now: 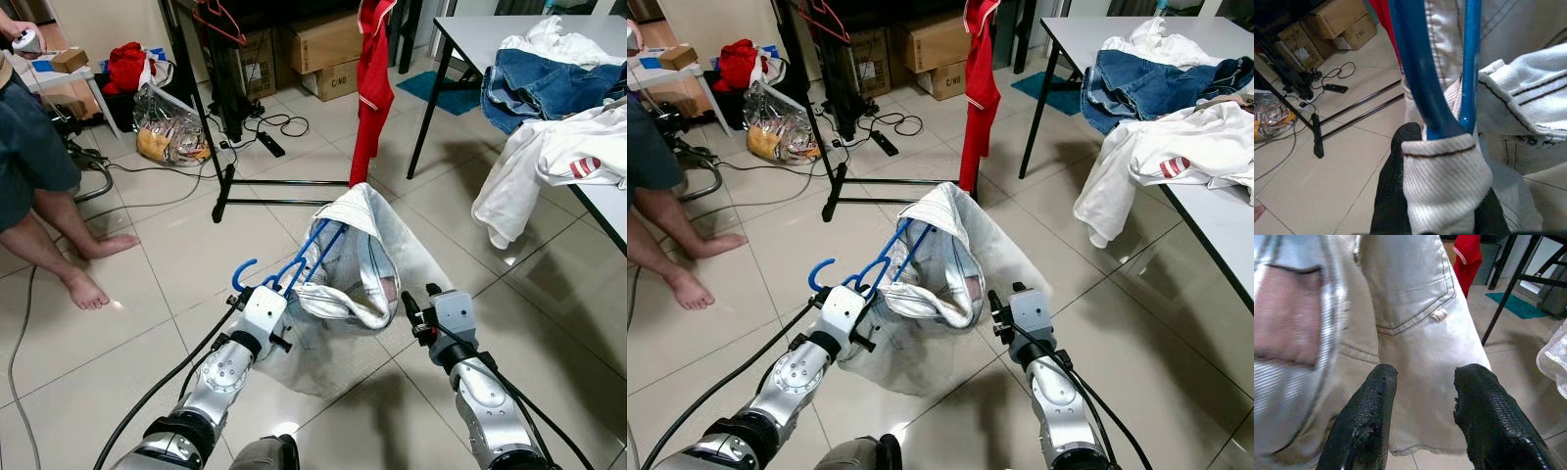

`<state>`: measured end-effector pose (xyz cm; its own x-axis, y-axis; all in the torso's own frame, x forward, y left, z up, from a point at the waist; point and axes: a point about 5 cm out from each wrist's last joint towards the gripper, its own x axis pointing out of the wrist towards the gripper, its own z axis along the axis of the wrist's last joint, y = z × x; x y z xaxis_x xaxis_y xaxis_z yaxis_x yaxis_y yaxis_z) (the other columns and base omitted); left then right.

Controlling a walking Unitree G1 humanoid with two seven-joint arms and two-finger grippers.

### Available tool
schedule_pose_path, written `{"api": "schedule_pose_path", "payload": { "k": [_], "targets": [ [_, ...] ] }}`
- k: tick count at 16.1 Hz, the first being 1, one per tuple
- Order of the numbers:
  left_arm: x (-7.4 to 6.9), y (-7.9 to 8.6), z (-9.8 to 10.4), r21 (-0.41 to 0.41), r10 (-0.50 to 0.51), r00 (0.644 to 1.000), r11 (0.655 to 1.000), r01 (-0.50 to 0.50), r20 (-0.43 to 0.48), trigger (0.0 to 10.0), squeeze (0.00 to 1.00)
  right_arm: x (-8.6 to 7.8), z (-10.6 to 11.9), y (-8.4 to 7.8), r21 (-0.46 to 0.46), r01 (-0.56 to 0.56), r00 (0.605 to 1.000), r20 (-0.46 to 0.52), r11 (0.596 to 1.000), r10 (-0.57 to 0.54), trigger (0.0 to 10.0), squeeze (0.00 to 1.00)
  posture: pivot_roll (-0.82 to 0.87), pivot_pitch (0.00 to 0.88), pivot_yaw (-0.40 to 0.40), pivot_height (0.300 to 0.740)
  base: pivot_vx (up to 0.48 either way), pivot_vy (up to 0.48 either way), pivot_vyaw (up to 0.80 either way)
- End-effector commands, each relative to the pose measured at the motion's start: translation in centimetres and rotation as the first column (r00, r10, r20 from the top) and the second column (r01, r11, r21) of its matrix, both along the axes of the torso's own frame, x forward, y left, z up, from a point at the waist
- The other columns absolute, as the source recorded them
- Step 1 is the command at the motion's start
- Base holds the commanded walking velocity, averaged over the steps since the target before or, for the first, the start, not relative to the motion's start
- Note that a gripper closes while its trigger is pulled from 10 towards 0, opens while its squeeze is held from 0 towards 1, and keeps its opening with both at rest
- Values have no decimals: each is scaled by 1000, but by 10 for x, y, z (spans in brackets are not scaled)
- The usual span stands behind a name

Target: Hang hanger

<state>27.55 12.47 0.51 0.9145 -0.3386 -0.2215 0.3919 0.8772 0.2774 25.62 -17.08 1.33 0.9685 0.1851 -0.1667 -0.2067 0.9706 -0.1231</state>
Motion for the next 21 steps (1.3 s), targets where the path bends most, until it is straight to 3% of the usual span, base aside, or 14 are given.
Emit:
{"api": "schedule_pose_path", "payload": {
  "k": [1, 5, 8, 13, 15, 21],
  "targets": [
    [6, 0, 13, -19, 11, 996, 1000, -9, 91, 10000, 0, 1, -1, 2, 8, -3, 1000, -15, 1000, 4, 10000, 0, -9, 0, 59, 740, 0, 0, 0],
    [10, 2, 16, -59, 64, 994, 997, -59, 93, 10000, 0, 2, 0, 3, -5, -12, 1000, -6, 1000, 12, 10000, 0, -8, 0, 62, 740, 0, 0, 0],
    [11, 4, 16, -64, 72, 993, 996, -66, 91, 10000, 0, 4, 5, 5, -100, -55, 998, 36, 993, 59, 10000, 0, -10, 0, 65, 740, 0, 0, 0],
    [8, 4, 16, -77, 80, 991, 994, -72, 108, 10000, 0, 5, 4, 2, -94, -25, 999, 25, 995, 27, 10000, 0, -9, 0, 62, 740, 0, 0, 0],
    [1, 3, 13, -35, 45, 990, 999, -41, 131, 10000, 0, 5, 3, 0, -96, -14, 1000, 23, 995, 17, 10000, 0, -8, 0, 61, 740, 0, 0, 0],
    [-2, 8, 13, -48, 95, 982, 995, -88, 161, 10000, 0, 6, 4, 2, -99, -19, 999, 24, 995, 21, 10000, 0, -1, 0, 59, 740, 0, 0, 0]
  ]
}}
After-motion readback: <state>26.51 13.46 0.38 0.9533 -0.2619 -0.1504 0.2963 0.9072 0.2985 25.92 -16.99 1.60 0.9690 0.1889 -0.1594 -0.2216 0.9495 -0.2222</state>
